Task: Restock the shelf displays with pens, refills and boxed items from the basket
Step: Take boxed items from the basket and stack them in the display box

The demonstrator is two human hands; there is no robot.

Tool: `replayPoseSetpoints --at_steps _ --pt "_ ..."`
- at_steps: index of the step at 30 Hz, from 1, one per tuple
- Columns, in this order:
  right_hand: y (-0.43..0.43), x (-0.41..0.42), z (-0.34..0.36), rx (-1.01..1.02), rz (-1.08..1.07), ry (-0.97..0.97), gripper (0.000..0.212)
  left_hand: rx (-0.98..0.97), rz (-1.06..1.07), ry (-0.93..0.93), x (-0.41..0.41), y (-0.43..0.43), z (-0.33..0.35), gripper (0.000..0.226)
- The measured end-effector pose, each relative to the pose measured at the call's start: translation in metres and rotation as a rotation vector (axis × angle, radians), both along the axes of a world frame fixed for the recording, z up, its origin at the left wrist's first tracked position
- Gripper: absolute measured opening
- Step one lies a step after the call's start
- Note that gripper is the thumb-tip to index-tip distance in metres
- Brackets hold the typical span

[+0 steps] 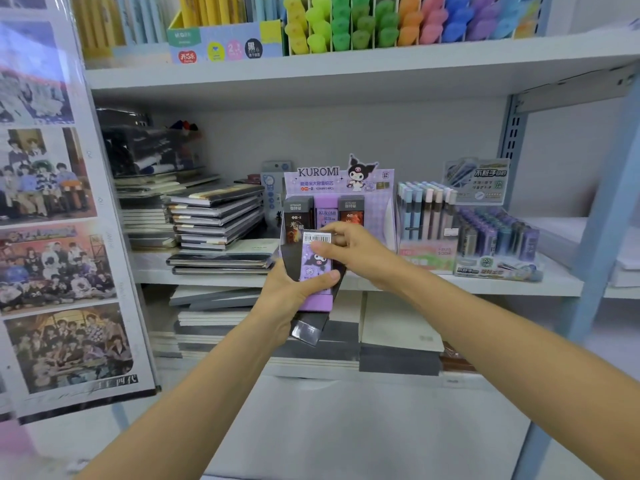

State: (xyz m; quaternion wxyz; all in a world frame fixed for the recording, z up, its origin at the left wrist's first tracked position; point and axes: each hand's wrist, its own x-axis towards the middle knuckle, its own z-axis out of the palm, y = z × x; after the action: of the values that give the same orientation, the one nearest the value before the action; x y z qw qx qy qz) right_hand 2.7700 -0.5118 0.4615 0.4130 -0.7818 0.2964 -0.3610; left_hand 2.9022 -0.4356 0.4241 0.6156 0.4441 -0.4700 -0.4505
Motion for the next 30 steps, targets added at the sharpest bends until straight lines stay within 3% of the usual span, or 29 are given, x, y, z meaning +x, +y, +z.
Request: replayPoseSetpoints --at_steps 7,11,14,16,20,23,27,30 --pt "-0.001 -0.004 0.002 0.087 -0.097 -0.183 0.024 0.054 -0.182 0.070 0.005 0.011 0.001 0.068" --pt "-0.003 -0.010 0.007 0.050 -0.178 -0.233 0.021 0.098 -0.135 0.149 0.009 0.011 0.004 0.068" --pt "-0.003 -0.017 0.009 0.081 -0.168 -0.348 0.035 0.106 -0.017 0.271 0.012 0.010 0.007 0.062" --pt "-0.002 -0.025 0.010 0.092 -0.113 -0.261 0.037 0.087 0.078 0.310 0.016 0.009 0.009 0.055" --pt "0.001 -0.030 0.003 0.084 -0.001 -0.070 0.013 0.065 0.231 0.271 0.025 0.011 0.013 0.052" --pt "0.003 -0.025 -0.002 0.059 0.026 -0.041 0.027 0.011 0.255 0.225 0.024 0.010 0.015 0.051" --pt "0.005 -0.019 -0.001 0.066 0.169 0.069 0.024 -0.022 0.225 0.152 0.021 0.009 0.017 0.048" --pt "0.005 -0.016 0.005 0.040 0.262 0.168 0.043 -0.007 0.238 0.203 0.022 0.004 0.017 0.039"
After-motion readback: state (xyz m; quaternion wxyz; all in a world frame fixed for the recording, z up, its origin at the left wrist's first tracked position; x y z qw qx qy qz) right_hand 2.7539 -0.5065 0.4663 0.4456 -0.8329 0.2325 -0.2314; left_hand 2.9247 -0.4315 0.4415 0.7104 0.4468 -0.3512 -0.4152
